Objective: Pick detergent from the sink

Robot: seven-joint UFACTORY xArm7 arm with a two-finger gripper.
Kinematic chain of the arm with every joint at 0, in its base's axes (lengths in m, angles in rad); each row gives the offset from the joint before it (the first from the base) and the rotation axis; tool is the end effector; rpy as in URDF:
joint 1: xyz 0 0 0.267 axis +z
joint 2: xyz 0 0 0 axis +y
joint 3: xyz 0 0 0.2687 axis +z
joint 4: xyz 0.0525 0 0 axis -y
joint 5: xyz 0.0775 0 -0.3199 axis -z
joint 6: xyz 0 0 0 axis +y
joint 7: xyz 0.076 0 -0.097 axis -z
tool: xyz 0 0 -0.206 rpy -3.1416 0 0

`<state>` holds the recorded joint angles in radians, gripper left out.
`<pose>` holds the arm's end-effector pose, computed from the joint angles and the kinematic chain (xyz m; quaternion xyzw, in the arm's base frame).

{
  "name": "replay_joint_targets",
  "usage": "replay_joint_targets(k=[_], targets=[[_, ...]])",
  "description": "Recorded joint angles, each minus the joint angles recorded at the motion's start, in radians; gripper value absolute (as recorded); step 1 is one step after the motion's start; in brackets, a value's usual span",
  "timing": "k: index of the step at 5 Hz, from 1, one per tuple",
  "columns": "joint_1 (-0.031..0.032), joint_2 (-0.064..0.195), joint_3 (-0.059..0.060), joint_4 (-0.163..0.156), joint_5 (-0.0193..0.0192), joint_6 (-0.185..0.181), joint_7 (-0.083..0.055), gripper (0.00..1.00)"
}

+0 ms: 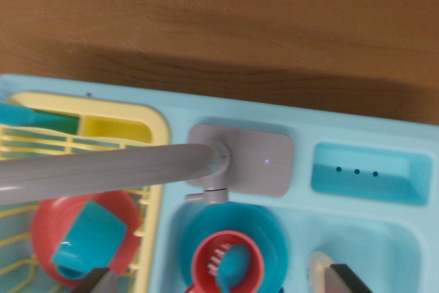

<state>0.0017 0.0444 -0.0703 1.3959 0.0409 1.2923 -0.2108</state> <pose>0.4869 -0.0224 0.2414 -0.9972 -0.0661 -0.0319 0.0140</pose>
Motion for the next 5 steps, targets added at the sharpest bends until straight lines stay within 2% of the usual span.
replay_joint_targets(k=[1,2,3,4,5], targets=[[0.0,0.0,0.0,0.0,0.0,0.0,0.0,0.0],[-0.0078,0.013,-0.01,-0.039,0.0048,-0.046,-0.035,0.0],[-0.0078,0.013,-0.01,-0.039,0.0048,-0.046,-0.035,0.0],[-0.0159,0.027,-0.02,-0.079,0.0098,-0.093,-0.071,0.0],[-0.0159,0.027,-0.02,-0.079,0.0098,-0.093,-0.071,0.0]])
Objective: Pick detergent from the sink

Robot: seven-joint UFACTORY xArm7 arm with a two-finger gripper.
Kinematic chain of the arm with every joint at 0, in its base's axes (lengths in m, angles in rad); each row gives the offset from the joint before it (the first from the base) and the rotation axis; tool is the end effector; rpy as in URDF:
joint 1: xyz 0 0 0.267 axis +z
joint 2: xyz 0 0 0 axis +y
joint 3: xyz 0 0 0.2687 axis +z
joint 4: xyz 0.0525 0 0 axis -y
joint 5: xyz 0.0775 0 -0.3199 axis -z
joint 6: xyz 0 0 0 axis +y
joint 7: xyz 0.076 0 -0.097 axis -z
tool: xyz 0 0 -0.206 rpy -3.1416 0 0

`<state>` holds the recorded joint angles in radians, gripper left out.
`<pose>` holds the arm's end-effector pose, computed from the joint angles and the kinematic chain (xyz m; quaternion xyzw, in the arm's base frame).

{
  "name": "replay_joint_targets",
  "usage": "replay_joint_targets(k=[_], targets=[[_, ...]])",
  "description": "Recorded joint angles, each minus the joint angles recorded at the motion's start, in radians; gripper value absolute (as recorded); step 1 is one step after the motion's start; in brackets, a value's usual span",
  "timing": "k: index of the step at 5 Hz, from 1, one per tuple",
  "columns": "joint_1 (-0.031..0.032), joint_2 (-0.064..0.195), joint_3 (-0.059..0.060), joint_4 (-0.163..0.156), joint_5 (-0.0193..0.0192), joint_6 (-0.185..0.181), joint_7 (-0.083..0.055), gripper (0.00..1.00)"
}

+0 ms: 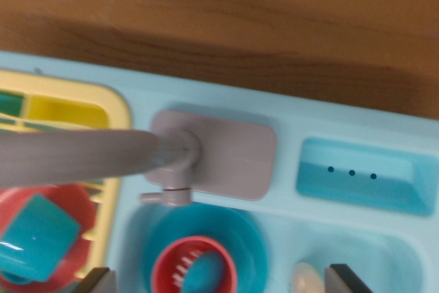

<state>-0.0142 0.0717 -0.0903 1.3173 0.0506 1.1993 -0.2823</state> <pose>0.4882 -0.0385 0.2037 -0.9963 -0.0803 -0.0268 0.0157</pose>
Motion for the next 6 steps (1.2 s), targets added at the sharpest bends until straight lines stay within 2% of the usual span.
replay_joint_targets(k=[1,2,5,6], targets=[[-0.0077,0.013,-0.01,-0.038,0.0047,-0.045,-0.035,0.0],[-0.0077,0.013,-0.01,-0.038,0.0047,-0.045,-0.035,0.0],[-0.0314,0.054,-0.04,-0.155,0.0193,-0.183,-0.141,0.0],[-0.0314,0.054,-0.04,-0.155,0.0193,-0.183,-0.141,0.0]])
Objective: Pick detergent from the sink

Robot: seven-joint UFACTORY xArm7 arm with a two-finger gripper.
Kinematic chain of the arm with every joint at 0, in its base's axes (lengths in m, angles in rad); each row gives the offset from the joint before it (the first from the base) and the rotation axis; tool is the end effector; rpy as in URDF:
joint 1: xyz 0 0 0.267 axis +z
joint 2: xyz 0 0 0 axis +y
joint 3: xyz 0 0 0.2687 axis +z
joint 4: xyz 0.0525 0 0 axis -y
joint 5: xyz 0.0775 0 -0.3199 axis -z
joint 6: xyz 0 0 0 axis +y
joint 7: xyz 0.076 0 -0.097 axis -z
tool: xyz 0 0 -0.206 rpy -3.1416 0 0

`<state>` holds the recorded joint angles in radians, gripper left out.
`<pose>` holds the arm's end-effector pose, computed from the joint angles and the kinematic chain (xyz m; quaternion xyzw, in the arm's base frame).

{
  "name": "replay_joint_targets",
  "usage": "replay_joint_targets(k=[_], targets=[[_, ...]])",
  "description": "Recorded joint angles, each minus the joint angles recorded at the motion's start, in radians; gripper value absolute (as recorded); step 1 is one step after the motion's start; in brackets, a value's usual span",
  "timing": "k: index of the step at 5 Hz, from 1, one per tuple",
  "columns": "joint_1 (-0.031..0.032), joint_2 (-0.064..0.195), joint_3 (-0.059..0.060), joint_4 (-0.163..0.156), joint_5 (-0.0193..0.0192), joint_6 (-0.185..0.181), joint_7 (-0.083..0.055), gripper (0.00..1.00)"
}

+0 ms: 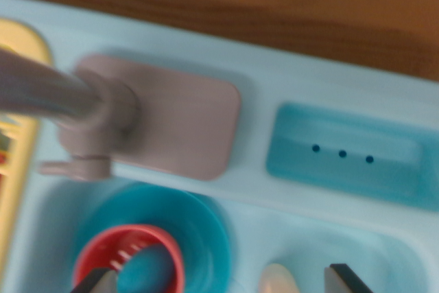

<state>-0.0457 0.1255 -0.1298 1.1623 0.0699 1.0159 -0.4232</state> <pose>0.4782 -0.0711 0.1303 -0.9941 -0.1061 -0.0170 0.0176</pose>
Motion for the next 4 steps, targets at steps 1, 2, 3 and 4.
replay_joint_targets(k=[1,2,3,4], targets=[[-0.0076,0.013,-0.01,-0.037,0.0046,-0.044,-0.034,0.0],[-0.0076,0.013,-0.01,-0.037,0.0046,-0.044,-0.034,0.0],[-0.0146,0.025,-0.018,-0.072,0.009,-0.085,-0.065,0.0],[-0.0207,0.035,-0.026,-0.102,0.0127,-0.121,-0.093,0.0]])
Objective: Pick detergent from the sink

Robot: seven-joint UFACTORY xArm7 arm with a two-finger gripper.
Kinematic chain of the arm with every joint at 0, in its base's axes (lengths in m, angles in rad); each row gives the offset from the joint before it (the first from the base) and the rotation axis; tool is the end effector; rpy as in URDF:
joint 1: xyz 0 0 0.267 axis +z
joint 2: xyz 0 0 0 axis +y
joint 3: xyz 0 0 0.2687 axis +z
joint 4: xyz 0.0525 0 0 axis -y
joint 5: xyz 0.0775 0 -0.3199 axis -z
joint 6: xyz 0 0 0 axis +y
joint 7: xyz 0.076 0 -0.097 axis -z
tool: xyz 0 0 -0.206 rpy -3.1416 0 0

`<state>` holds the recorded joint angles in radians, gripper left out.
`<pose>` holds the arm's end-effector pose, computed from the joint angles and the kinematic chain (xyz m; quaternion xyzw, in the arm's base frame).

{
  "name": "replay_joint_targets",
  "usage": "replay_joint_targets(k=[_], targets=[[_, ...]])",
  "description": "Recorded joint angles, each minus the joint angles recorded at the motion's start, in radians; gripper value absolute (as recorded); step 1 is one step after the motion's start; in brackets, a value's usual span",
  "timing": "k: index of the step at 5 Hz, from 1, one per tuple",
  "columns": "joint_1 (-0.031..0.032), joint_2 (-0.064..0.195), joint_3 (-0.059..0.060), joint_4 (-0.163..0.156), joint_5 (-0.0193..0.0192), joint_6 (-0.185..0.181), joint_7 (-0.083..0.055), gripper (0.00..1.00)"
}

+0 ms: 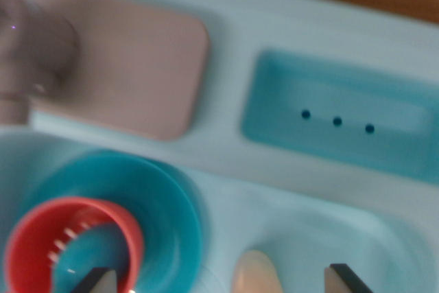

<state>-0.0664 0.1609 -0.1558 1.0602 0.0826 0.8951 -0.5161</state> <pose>0.4626 -0.0922 0.0839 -0.9923 -0.1219 -0.0103 0.0173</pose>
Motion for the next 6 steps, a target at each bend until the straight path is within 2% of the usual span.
replay_joint_targets(k=[1,6], targets=[[-0.0214,0.037,-0.027,-0.105,0.0131,-0.125,-0.096,1.0],[-0.0213,0.036,-0.027,-0.105,0.013,-0.124,-0.096,1.0]])
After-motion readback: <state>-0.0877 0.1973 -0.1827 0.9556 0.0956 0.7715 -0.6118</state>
